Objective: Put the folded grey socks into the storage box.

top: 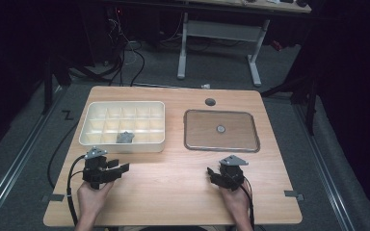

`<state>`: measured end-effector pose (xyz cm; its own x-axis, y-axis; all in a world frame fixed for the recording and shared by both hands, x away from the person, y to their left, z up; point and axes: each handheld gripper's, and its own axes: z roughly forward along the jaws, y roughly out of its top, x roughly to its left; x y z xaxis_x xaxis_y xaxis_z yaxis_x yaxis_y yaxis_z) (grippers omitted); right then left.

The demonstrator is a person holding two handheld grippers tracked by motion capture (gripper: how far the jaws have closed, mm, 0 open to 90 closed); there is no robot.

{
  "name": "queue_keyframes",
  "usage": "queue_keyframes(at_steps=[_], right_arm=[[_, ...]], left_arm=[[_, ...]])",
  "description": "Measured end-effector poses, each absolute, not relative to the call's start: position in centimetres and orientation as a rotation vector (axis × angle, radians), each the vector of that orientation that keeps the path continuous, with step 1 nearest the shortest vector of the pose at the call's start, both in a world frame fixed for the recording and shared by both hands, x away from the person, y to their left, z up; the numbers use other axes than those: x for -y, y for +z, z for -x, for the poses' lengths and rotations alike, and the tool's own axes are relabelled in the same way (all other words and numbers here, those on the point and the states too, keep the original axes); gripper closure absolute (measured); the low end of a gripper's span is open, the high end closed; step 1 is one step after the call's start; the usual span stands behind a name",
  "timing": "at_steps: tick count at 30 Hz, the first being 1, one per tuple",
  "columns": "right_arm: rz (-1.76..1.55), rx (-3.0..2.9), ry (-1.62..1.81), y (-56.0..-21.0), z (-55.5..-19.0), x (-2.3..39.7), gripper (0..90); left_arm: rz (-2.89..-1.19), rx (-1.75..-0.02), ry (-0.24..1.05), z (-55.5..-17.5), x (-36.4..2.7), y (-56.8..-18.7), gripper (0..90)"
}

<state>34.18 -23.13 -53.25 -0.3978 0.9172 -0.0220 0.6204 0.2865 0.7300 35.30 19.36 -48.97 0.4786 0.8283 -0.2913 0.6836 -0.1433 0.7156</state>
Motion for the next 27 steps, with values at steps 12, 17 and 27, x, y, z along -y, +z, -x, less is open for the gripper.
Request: queue_keyframes(at_steps=[12, 17, 27], right_arm=[[-1.377, -2.12, 0.902, -53.3, -34.2, 23.1, 39.8], [-1.377, -2.12, 0.902, -53.3, -34.2, 23.1, 39.8], [-1.38, -2.119, 0.902, -53.2, -34.2, 23.1, 39.8]], left_arm=[[-1.913, -1.247, 0.226, -35.3, -18.2, -50.1, 45.1], [-1.929, -1.238, 0.233, -35.4, -17.8, -50.4, 44.8], [-1.969, -1.228, 0.266, -35.4, -16.9, -51.2, 44.5]])
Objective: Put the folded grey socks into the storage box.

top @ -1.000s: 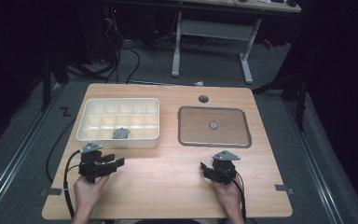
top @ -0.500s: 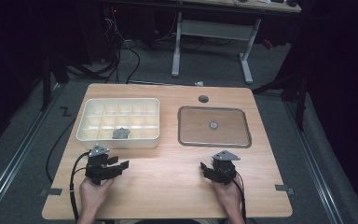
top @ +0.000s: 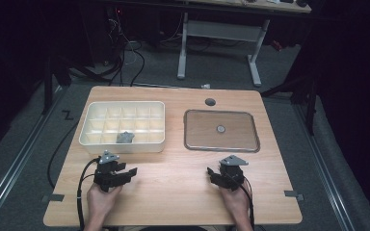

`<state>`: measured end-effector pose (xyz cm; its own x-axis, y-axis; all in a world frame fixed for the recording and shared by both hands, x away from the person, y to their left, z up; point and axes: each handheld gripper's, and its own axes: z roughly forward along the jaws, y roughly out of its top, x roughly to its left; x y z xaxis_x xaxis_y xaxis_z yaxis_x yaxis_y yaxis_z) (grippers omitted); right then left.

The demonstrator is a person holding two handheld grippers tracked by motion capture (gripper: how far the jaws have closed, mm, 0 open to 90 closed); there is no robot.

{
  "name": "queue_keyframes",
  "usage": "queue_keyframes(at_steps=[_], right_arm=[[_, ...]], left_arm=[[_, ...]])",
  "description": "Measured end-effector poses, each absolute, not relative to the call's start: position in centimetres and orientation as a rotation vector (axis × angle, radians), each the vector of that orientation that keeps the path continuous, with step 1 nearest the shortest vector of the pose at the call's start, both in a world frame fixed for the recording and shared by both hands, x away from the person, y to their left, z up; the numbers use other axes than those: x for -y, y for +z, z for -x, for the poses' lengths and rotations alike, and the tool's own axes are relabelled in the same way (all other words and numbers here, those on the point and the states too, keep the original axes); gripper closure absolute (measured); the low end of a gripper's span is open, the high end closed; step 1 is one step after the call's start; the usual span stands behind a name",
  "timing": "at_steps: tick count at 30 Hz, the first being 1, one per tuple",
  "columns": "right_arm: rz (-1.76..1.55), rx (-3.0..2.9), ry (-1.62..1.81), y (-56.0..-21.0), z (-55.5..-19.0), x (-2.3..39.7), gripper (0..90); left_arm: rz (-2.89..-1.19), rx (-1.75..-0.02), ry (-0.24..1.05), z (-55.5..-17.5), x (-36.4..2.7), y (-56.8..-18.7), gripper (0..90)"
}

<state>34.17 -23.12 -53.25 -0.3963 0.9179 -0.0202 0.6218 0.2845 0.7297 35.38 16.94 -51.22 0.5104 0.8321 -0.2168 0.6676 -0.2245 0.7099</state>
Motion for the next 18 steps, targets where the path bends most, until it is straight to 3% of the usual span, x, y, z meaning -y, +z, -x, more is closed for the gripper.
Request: queue_keyframes(at_steps=[18], right_arm=[[-1.381, -2.12, 0.903, -53.2, -34.2, 23.1, 39.7]], left_arm=[[-2.002, -1.208, 0.337, -35.7, -15.6, -52.0, 44.3]])
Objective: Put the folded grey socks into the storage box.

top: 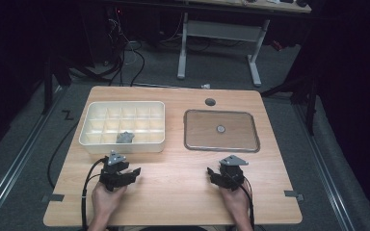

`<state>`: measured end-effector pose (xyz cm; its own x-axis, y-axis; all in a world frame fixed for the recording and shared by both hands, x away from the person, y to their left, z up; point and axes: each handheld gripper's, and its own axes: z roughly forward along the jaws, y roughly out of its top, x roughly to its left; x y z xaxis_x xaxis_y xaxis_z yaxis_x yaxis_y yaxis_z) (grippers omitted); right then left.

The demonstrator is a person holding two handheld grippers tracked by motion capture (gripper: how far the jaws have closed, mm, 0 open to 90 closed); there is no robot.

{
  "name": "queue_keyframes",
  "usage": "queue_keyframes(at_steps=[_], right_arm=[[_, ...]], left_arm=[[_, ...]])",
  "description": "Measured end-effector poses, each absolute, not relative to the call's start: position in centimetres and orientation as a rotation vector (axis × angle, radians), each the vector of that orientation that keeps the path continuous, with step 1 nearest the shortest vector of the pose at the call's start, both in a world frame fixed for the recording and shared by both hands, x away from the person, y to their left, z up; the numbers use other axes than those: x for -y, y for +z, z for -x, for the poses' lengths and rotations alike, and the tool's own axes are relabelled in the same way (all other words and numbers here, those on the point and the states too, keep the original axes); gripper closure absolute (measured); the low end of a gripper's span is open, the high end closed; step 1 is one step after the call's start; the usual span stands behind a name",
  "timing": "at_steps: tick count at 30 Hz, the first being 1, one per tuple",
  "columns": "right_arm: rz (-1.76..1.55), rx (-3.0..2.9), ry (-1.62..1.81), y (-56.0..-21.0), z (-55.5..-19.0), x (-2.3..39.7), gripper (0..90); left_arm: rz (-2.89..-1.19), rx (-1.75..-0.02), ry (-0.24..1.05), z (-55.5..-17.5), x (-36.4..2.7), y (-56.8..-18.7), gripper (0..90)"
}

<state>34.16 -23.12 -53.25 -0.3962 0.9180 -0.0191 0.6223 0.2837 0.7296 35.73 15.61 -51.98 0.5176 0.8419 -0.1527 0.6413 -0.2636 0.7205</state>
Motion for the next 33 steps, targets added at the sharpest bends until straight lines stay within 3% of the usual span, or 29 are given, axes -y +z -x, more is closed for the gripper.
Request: queue_keyframes(at_steps=[33], right_arm=[[-1.38, -2.12, 0.903, -53.3, -34.2, 23.1, 39.7]], left_arm=[[-2.037, -1.196, 0.417, -36.3, -14.1, -53.1, 42.7]])
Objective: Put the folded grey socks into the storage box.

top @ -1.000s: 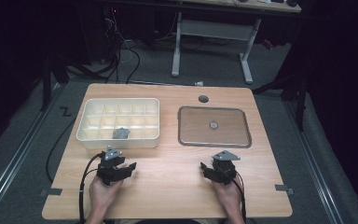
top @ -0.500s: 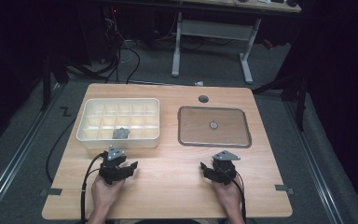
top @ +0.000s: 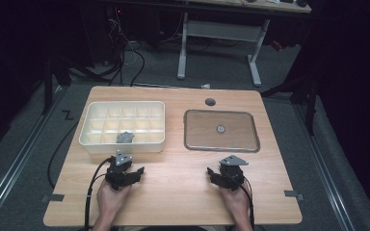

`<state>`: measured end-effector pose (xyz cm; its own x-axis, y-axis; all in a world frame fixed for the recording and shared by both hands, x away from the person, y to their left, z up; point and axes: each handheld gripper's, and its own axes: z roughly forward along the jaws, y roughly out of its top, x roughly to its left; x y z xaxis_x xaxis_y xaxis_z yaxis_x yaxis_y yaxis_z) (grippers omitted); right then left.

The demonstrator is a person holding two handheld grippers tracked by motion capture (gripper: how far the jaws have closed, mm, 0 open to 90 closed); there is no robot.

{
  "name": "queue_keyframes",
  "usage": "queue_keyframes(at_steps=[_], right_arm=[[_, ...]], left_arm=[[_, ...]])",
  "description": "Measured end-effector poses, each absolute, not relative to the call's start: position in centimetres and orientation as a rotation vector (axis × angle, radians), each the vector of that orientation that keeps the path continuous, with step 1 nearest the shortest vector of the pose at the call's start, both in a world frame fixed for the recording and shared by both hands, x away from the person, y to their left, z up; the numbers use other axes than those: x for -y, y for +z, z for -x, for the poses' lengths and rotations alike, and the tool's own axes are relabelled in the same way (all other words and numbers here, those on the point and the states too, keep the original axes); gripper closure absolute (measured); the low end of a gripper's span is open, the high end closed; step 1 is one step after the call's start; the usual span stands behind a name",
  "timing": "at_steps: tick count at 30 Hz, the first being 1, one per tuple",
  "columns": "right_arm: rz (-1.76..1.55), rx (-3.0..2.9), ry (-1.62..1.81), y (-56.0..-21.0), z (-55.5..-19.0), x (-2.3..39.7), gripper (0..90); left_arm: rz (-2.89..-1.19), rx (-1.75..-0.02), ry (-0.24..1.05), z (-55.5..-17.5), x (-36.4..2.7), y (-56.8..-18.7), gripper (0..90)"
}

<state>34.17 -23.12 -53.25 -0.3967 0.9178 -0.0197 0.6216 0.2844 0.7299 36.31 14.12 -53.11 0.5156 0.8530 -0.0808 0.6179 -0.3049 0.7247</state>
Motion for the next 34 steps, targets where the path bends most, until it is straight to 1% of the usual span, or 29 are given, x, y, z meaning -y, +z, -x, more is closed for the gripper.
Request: queue_keyframes(at_steps=[5, 9, 17, 34], right_arm=[[-1.377, -2.12, 0.903, -53.25, -34.18, 23.13, 39.7], [-1.377, -2.121, 0.902, -53.25, -34.18, 23.13, 39.7], [-1.376, -2.122, 0.903, -53.25, -34.18, 23.13, 39.7], [-1.377, -2.121, 0.903, -53.25, -34.17, 23.13, 39.6]], left_arm=[[-2.046, -1.186, 0.441, -36.3, -13.91, -53.21, 41.8], [-2.067, -1.159, 0.485, -36.19, -13.52, -53.39, 39.8], [-2.05, -1.131, 0.488, -36.23, -13.52, -53.7, 35.5], [-2.045, -1.138, 0.489, -36.2, -13.54, -53.7, 35.0]])
